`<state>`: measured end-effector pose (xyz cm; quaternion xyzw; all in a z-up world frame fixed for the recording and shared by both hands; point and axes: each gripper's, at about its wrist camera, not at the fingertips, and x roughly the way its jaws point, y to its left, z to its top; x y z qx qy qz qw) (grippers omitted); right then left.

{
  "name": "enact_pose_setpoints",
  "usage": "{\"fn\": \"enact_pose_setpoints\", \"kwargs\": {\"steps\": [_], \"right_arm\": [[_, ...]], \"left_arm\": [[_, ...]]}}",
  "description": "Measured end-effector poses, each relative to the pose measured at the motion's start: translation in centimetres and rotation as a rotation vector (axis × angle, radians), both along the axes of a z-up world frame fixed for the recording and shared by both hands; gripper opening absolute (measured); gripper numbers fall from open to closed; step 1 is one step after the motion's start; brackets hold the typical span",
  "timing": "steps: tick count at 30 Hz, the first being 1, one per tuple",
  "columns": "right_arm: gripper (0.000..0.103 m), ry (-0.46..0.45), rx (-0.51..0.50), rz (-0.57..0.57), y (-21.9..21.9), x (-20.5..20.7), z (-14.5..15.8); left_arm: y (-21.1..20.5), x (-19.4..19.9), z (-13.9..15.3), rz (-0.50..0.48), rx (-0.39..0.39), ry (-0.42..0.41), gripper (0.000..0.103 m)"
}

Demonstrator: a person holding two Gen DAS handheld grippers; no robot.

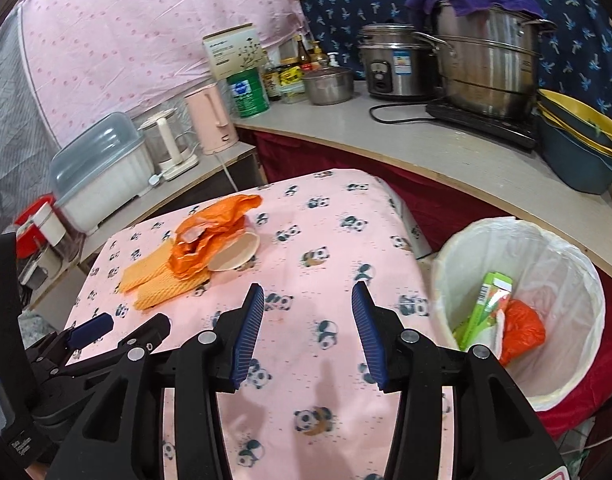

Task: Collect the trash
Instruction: 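Move both tools back over the table to the orange wrappers, then grasp the orange plastic bag with the right tool and lift it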

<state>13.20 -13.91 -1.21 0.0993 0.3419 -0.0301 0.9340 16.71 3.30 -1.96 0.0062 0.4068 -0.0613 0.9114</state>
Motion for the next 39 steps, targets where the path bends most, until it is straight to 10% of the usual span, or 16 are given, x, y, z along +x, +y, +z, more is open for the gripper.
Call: {"fn": "enact_pose_setpoints", "kwargs": {"steps": [34,39], "right_arm": [[0.048,0.115,0.205,0.081,4.9,17.2,-5.1],[0.015,0.128,0.197,0.104,5.5,17.8,-5.5]], "left_arm": [[7.9,8.3,-3.0,0.091,-0.009,0.04,0.077],[7.5,8.9,-3.1,0.082,-0.012,0.04,0.077]]}}
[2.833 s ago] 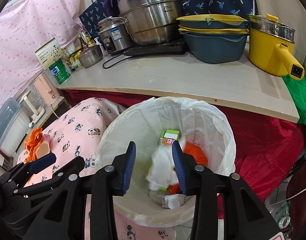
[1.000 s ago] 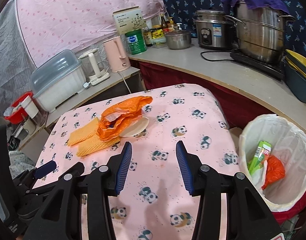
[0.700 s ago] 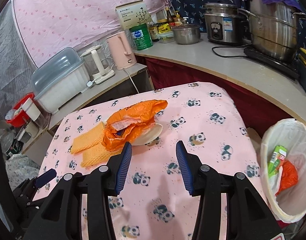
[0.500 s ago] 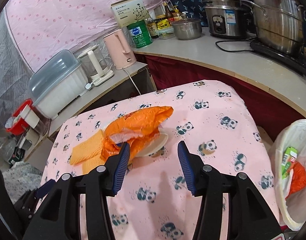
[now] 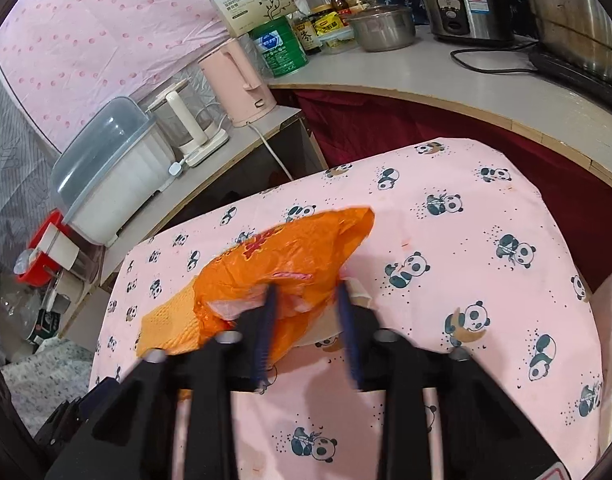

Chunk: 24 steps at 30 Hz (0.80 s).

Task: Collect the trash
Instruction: 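Grasp the orange plastic bag with the right tool and lift it, then grasp the orange printed snack wrapper with the left tool while the right tool holds the orange bag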

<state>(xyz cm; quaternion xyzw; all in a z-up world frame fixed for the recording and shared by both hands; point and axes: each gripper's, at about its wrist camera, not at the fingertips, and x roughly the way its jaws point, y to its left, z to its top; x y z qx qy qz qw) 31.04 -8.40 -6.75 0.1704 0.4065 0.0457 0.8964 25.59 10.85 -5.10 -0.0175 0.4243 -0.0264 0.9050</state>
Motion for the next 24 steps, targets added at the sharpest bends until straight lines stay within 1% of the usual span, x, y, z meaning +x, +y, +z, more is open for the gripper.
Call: {"fn": "enact_pose_setpoints", "kwargs": {"steps": [1,2,5,8,14,16,19,24], "right_arm": [[0.009,0.0,0.004,0.002,0.0,0.0,0.0],[0.006,-0.005,0.008,0.004,-0.1,-0.1,0.0],[0.004,-0.036,-0.005,0.002,-0.5,-0.9,0.7],[0.003,-0.066,-0.013,-0.02,-1.3,-1.7,1.6],[0.002,-0.129,-0.011,-0.127,-4.4,-4.0,3.4],[0.002,-0.14,-0.017,-0.165,-5.5,-4.8,3.6],[0.002,-0.158,0.002,-0.216,-7.3,-6.0,3.9],[0.002,-0.187,0.03,-0.283,-10.0,-7.6,4.6]], "left_arm": [[0.0,0.1,0.0,-0.002,-0.003,0.001,0.077],[-0.1,0.1,0.0,-0.004,-0.007,0.001,0.077],[-0.4,0.2,0.0,-0.019,-0.017,0.003,0.077],[-0.8,0.3,0.0,-0.031,-0.026,0.005,0.079],[-2.1,0.7,0.0,-0.075,-0.073,0.018,0.08],[-2.8,1.0,0.0,-0.089,-0.074,0.017,0.08],[-4.1,1.5,-0.1,-0.121,-0.069,0.013,0.08],[-5.9,2.0,-0.2,-0.184,-0.104,0.017,0.082]]}}
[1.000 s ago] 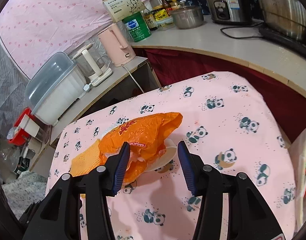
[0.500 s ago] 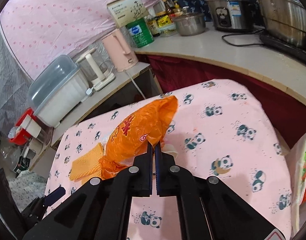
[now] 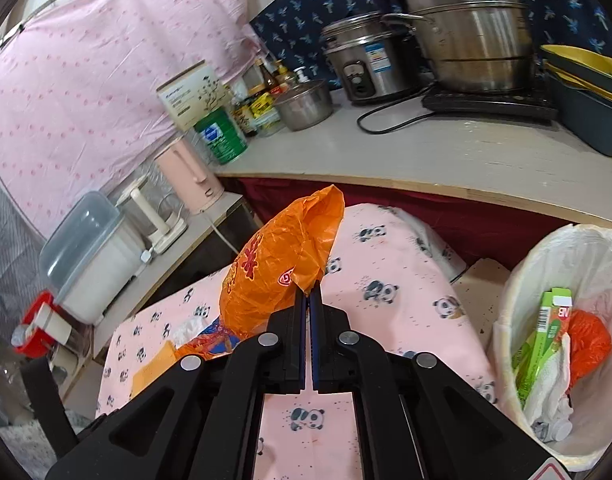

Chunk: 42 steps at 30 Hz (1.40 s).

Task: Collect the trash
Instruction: 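Grasp the orange printed snack wrapper with the left tool while the right tool holds the orange bag, then carry both orange wrappers over the trash bin with both tools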

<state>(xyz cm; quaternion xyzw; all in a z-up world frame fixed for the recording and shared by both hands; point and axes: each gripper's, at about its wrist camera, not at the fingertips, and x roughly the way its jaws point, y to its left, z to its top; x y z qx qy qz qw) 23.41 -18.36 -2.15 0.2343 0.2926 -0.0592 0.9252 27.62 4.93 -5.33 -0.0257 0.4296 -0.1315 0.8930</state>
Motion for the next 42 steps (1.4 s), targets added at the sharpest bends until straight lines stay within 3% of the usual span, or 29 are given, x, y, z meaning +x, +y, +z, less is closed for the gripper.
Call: {"fn": "enact_pose_setpoints", "kwargs": {"steps": [12,18,21,24,26,29,42], "right_arm": [[0.002,0.035,0.016,-0.06,-3.2,-2.6,-1.4],[0.002,0.056,0.032,-0.023,-2.5,-2.3,-2.7],[0.002,0.057,0.036,-0.005,-2.2,-2.2,-2.9],[0.002,0.06,0.039,0.002,-2.0,-2.1,-3.0],[0.002,0.062,0.044,0.003,-2.2,-2.1,-3.1],[0.002,0.063,0.053,0.003,-2.3,-2.2,-3.1],[0.002,0.007,0.044,0.005,-2.7,-4.3,-0.5]], "left_arm": [[-2.7,0.4,0.3,-0.044,-0.042,0.002,0.085],[-3.9,2.3,-0.7,-0.029,0.017,0.0,0.084],[-4.4,2.8,-1.3,-0.044,0.04,0.006,0.073],[-5.0,3.1,-1.8,-0.084,0.048,0.029,0.055],[-5.3,3.0,-2.1,-0.11,0.043,0.047,0.033],[-5.7,2.7,-2.3,-0.133,0.036,0.069,0.011],[-6.7,-0.8,1.8,-0.145,0.001,-0.005,0.006]]}}
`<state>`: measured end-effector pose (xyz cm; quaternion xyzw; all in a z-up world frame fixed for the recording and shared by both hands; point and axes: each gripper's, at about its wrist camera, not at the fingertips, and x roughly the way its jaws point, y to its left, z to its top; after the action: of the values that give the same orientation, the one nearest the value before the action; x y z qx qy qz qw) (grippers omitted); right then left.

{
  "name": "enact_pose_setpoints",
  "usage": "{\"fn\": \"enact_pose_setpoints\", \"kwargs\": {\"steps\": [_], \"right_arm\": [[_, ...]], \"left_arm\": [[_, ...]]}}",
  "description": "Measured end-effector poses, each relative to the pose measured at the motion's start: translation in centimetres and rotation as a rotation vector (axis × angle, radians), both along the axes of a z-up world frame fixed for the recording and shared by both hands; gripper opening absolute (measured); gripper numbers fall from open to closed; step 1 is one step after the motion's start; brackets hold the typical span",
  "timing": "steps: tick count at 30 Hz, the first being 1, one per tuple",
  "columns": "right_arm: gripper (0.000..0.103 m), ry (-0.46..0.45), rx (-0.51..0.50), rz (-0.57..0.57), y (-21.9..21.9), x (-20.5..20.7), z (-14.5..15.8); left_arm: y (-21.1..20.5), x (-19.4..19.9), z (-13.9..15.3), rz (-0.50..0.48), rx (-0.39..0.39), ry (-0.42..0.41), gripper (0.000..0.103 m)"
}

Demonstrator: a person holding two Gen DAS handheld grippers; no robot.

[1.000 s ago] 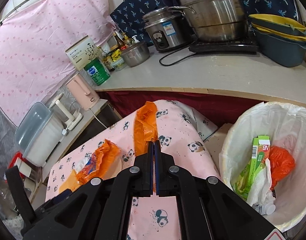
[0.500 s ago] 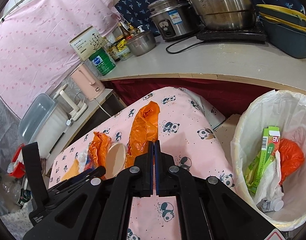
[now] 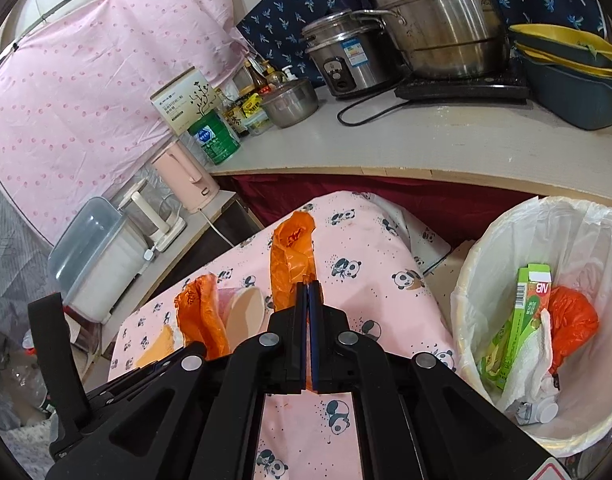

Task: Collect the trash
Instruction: 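Carry both orange wrappers over the trash bin with both tools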

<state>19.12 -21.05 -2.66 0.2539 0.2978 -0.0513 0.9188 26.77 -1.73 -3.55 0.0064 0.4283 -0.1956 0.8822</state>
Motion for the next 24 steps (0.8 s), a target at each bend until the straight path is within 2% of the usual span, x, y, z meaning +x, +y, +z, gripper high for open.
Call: {"fn": "enact_pose_setpoints", "kwargs": {"steps": [12,24], "right_arm": [[0.002,-0.038,-0.024,-0.039,-2.2,-4.0,2.6],[0.002,-0.075,-0.043,-0.148,-7.5,-9.2,4.4]], "left_arm": [[-4.0,-4.4,3.3,-0.078,-0.018,-0.049,0.006],[-10.7,-8.6,4.7,-0.212,-0.015,-0.067,0.006]]}}
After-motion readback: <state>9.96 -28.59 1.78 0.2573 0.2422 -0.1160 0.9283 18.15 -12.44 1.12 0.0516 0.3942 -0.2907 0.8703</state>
